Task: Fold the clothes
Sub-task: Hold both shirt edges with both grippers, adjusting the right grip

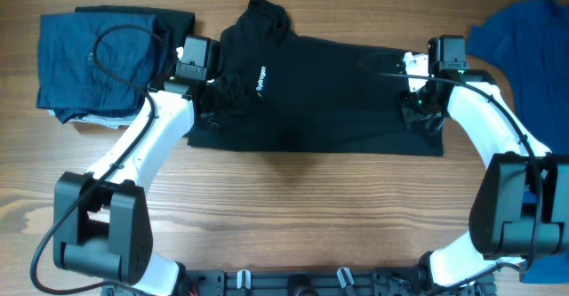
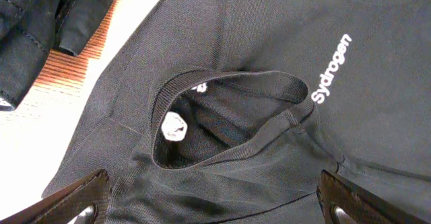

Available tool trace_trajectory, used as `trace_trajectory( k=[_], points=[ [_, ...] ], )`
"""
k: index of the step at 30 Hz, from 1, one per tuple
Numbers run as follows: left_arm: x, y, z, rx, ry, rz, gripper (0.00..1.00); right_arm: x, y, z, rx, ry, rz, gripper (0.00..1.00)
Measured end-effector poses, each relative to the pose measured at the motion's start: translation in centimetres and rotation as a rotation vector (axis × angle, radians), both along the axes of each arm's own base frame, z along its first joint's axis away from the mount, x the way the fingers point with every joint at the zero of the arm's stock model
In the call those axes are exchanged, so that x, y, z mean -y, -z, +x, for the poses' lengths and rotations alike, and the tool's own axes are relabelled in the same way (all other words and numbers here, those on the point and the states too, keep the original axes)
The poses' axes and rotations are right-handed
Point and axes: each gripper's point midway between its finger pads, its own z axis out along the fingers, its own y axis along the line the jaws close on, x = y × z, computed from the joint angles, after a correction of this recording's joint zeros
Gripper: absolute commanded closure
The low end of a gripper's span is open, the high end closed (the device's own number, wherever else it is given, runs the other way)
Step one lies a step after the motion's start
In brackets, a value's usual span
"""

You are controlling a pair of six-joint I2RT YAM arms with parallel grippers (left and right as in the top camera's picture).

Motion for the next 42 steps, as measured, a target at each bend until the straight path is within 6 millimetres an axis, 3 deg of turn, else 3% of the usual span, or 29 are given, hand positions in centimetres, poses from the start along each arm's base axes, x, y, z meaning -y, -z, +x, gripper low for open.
trace_trajectory(
  k=[8, 14, 21, 25, 29, 31, 34, 38, 42],
  points=[
    [0.0, 0.0, 0.0, 0.0, 0.0, 0.0, 0.02, 0.2, 1.2, 0.4, -0.008, 0.003, -0.01, 0.59],
    [0.0, 0.0, 0.0, 0.0, 0.0, 0.0, 0.02, 1.4, 2.8, 0.4, -0.008, 0.023, -0.079, 0.57],
    [0.0, 0.0, 0.0, 0.0, 0.0, 0.0, 0.02, 4.1, 0.8, 4.7, 0.187, 0.083, -0.221, 0.49],
    [0.0, 0.0, 0.0, 0.0, 0.0, 0.0, 0.02, 4.7, -0.8, 7.2, 0.306, 0.09, -0.257, 0.47],
    [0.0, 0.0, 0.0, 0.0, 0.0, 0.0, 0.03, 4.9, -1.7, 8.4, 0.368, 0.1, -0.266, 0.39],
    [0.0, 0.0, 0.0, 0.0, 0.0, 0.0, 0.03, 4.9, -1.6, 8.0, 0.34, 0.103, -0.265, 0.35],
    [0.0, 0.0, 0.0, 0.0, 0.0, 0.0, 0.03, 4.1, -0.9, 5.6, 0.209, 0.074, -0.217, 0.35],
    [0.0, 0.0, 0.0, 0.0, 0.0, 0.0, 0.03, 2.4, -1.9, 2.6, 0.101, 0.058, -0.119, 0.41],
    [0.0, 0.0, 0.0, 0.0, 0.0, 0.0, 0.03, 1.8, -2.0, 1.7, 0.073, 0.07, -0.08, 0.4]
  ],
)
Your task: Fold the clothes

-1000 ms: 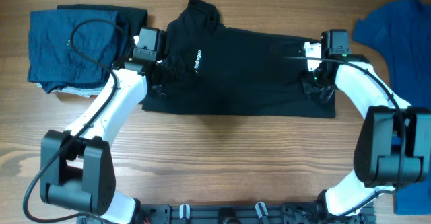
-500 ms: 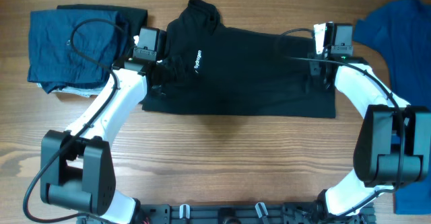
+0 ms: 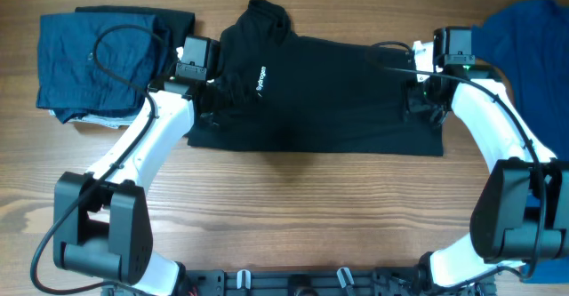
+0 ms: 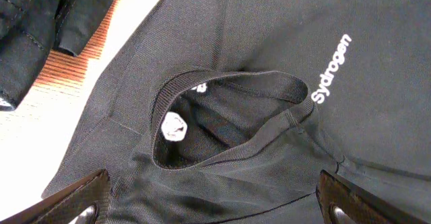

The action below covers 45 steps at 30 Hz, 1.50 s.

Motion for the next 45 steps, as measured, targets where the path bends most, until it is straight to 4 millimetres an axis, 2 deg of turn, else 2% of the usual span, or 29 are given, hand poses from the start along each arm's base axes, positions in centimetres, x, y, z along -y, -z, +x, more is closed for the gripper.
trace_trajectory(
  k=[9, 11, 15, 21, 25, 26, 28, 32, 37, 45],
  points=[
    [0.0, 0.0, 0.0, 0.001, 0.0, 0.0, 0.02, -0.1, 3.9, -1.7, -0.071, 0.01, 0.008, 0.42],
    [0.0, 0.0, 0.1, 0.003, 0.0, -0.001, 0.02, -0.1, 4.2, -1.8, -0.081, 0.014, 0.01, 0.45],
    [0.0, 0.0, 0.1, 0.004, 0.0, -0.001, 0.02, -0.1, 4.5, -1.8, -0.088, 0.03, 0.015, 0.59],
    [0.0, 0.0, 0.1, 0.004, 0.0, -0.001, 0.02, 0.0, 4.6, -1.8, -0.089, 0.044, 0.012, 0.62],
    [0.0, 0.0, 0.1, 0.004, 0.0, -0.001, 0.02, 0.7, 5.2, -1.8, -0.099, 0.057, -0.025, 0.69],
    [0.0, 0.0, 0.1, 0.004, 0.0, -0.001, 0.02, 0.9, 5.4, -1.7, -0.096, 0.06, -0.038, 0.71],
    [0.0, 0.0, 0.1, 0.004, 0.0, -0.001, 0.02, 1.2, 5.3, -1.3, -0.081, 0.066, -0.054, 0.83],
    [0.0, 0.0, 0.1, 0.004, 0.0, -0.001, 0.02, 1.9, 5.0, -0.4, -0.04, 0.077, -0.09, 0.93],
    [0.0, 0.0, 0.1, 0.004, 0.0, -0.001, 0.02, 2.7, 4.1, 1.4, 0.041, 0.097, -0.129, 0.94],
    [0.0, 0.0, 0.1, 0.004, 0.0, -0.001, 0.02, 3.0, 3.4, 3.7, 0.131, 0.06, -0.161, 0.88]
  ],
)
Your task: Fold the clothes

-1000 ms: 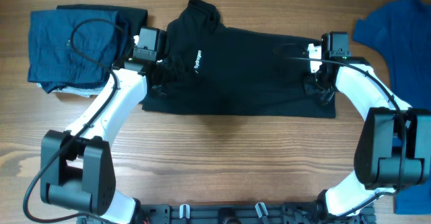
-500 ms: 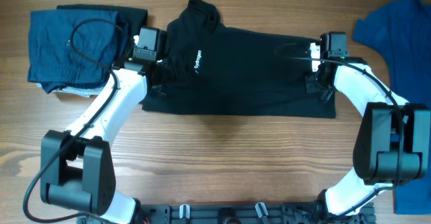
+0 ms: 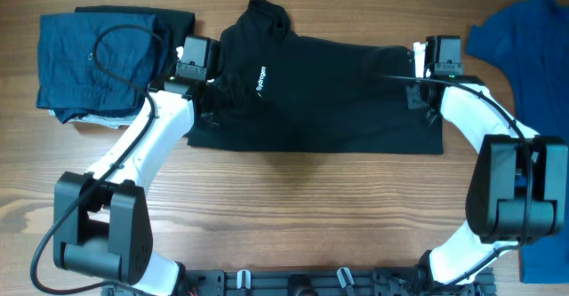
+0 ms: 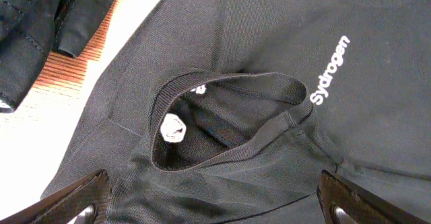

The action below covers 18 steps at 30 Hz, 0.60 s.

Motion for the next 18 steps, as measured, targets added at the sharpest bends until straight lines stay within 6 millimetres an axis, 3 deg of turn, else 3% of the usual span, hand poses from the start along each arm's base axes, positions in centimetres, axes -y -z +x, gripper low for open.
trace_trajectory(
  k=[1, 3, 5, 10, 11, 13, 15, 18],
  points=[
    [0.0, 0.0, 0.0, 0.0, 0.0, 0.0, 0.02, 0.1, 0.2, 0.2, 0.005, 0.0, -0.001, 0.82],
    [0.0, 0.0, 0.0, 0.0, 0.0, 0.0, 0.03, 0.1, 1.4, 0.5, -0.004, -0.003, -0.005, 0.57],
    [0.0, 0.0, 0.0, 0.0, 0.0, 0.0, 0.06, 0.2, 2.1, 0.8, -0.002, -0.003, -0.007, 0.46],
    [0.1, -0.2, 0.4, 0.02, 0.009, -0.001, 0.16, 0.7, 1.8, 1.6, 0.042, 0.029, -0.014, 0.32],
    [0.2, -0.3, 0.6, 0.03, 0.02, 0.003, 0.21, 0.7, 1.7, 1.6, 0.047, 0.043, -0.007, 0.3],
    [0.2, -0.5, 1.0, 0.049, 0.036, 0.007, 0.47, 0.8, 1.5, 1.6, 0.054, 0.06, 0.002, 0.28],
    [0.3, -0.6, 1.1, 0.053, 0.042, 0.009, 0.78, 0.7, 0.8, 1.3, 0.058, 0.074, 0.011, 0.3],
    [0.2, -0.4, 0.8, 0.037, 0.054, 0.018, 0.93, 0.0, -1.2, 0.0, 0.042, 0.072, 0.055, 0.34]
  ],
)
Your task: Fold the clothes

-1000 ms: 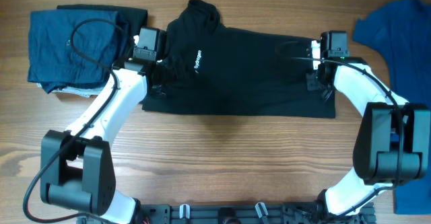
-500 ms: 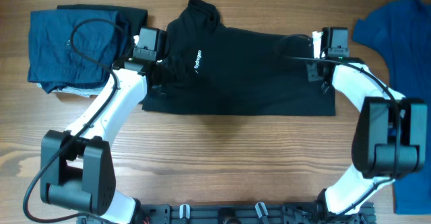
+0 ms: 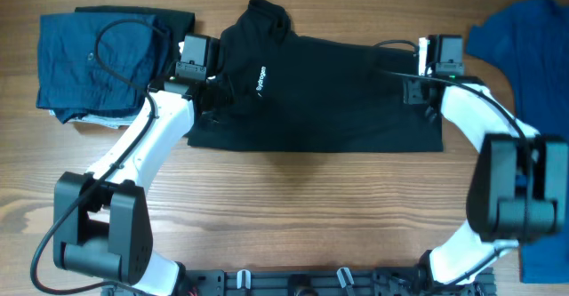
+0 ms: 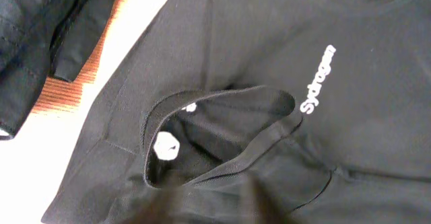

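A black shirt (image 3: 329, 92) lies spread across the middle of the table, its collar to the left. In the left wrist view the collar opening (image 4: 222, 136) gapes beside white "Sydrogen" lettering (image 4: 316, 79). My left gripper (image 3: 211, 90) sits over the collar end. Its fingers (image 4: 168, 204) are blurred and closer together, with a fold of shirt between them (image 4: 212, 207). My right gripper (image 3: 414, 90) rests on the shirt's right hem, near the upper corner. Its jaws are too dark to read.
A folded navy stack (image 3: 98, 60) lies at the far left, and its dark edge shows in the left wrist view (image 4: 34, 22). A blue garment (image 3: 524, 38) lies at the right edge. Bare wood (image 3: 293, 207) runs in front of the shirt.
My left gripper's fingers stood wide apart at the frame's lower corners; now they are blurred and much nearer each other around a fold below the collar. The right gripper has hardly shifted.
The left gripper stayed open over the collar through all the earlier moments, and now its fingers have come inward. The right gripper was near the shirt's lower right corner, then higher along the right hem, and now sits near the upper right corner.
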Available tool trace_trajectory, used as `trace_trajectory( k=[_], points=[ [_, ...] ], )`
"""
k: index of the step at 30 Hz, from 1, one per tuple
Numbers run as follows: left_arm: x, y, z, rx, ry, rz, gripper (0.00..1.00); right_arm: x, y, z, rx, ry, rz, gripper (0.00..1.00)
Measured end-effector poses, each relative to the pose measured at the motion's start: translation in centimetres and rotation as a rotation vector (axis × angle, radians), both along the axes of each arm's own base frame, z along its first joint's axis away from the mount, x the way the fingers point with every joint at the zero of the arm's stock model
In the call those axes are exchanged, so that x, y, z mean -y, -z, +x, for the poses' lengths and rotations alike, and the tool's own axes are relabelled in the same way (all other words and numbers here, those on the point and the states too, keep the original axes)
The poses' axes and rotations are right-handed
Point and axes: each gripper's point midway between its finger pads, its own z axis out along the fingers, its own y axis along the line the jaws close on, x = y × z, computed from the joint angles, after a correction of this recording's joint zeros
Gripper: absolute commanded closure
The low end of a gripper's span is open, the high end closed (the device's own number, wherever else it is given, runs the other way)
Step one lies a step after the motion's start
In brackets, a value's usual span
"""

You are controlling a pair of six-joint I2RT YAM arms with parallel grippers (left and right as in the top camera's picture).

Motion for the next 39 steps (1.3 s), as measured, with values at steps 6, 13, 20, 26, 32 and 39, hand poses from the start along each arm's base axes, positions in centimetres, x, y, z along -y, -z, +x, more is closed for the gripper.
trace_trajectory(
  k=[6, 13, 20, 26, 32, 39],
  points=[
    [-0.7, 1.1, -2.4, -0.108, -0.015, 0.025, 0.96, -2.1, -2.1, -2.4, -0.044, -0.05, 0.11, 0.35],
    [-1.8, 2.0, -5.4, -0.234, -0.028, 0.076, 0.96, -3.4, -1.7, -3.1, -0.074, -0.069, 0.183, 0.34],
    [-2.7, 3.2, -3.5, -0.187, -0.061, 0.137, 0.96, -3.7, -1.6, -3.4, -0.084, -0.065, 0.201, 0.34],
    [-2.8, 5.6, -2.5, -0.197, -0.069, 0.162, 0.96, -3.7, -1.5, -3.6, -0.094, -0.062, 0.205, 0.34],
    [-2.2, 5.1, 0.3, -0.085, -0.075, 0.131, 0.96, -3.7, -1.4, -3.7, -0.097, -0.059, 0.208, 0.34],
    [-1.1, 3.6, 3.6, 0.061, -0.075, 0.072, 0.96, -3.7, -1.3, -4.0, -0.113, -0.057, 0.209, 0.34]
  ],
)
